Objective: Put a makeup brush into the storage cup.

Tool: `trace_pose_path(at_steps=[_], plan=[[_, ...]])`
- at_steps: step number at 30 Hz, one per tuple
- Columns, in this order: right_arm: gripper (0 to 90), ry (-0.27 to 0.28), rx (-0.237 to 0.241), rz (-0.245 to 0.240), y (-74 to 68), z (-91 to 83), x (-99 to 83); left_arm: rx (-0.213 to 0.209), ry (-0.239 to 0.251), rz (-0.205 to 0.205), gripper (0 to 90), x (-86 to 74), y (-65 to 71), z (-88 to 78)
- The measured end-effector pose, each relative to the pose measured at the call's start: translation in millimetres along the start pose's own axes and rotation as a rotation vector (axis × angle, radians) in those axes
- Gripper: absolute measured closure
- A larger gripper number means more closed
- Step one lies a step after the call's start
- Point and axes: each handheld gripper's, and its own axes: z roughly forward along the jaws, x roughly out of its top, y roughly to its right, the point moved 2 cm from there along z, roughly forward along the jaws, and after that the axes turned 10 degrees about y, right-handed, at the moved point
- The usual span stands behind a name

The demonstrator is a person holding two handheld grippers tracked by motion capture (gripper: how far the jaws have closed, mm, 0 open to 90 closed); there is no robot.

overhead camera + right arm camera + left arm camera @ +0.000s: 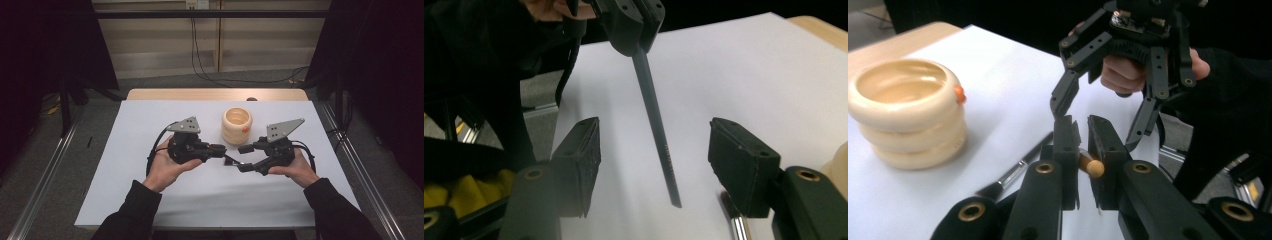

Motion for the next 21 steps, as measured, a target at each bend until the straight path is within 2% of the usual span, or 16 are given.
trace_pose_path(at_steps=[6, 11, 17, 21], plan=[[45.7, -0.046, 0.014, 0.005, -0.4, 4.0, -2.1, -0.022, -0.043, 0.004, 83.5, -2.6, 3.2, 4.7], [52.0, -0.079, 0.066, 0.012, -1.8, 9.4, -4.3, -0.039, -0.064, 0.011, 83.4, -5.7, 4.5, 9.3], [59.9, -0.136, 0.086, 0.015, -3.2, 18.9, -6.8, -0.052, -0.098, 0.023, 83.4, -8.0, 9.5, 14.6], [64.9, -0.14, 0.096, 0.014, -3.0, 20.1, -6.6, -0.064, -0.113, 0.02, 83.4, -10.5, 11.5, 18.5]])
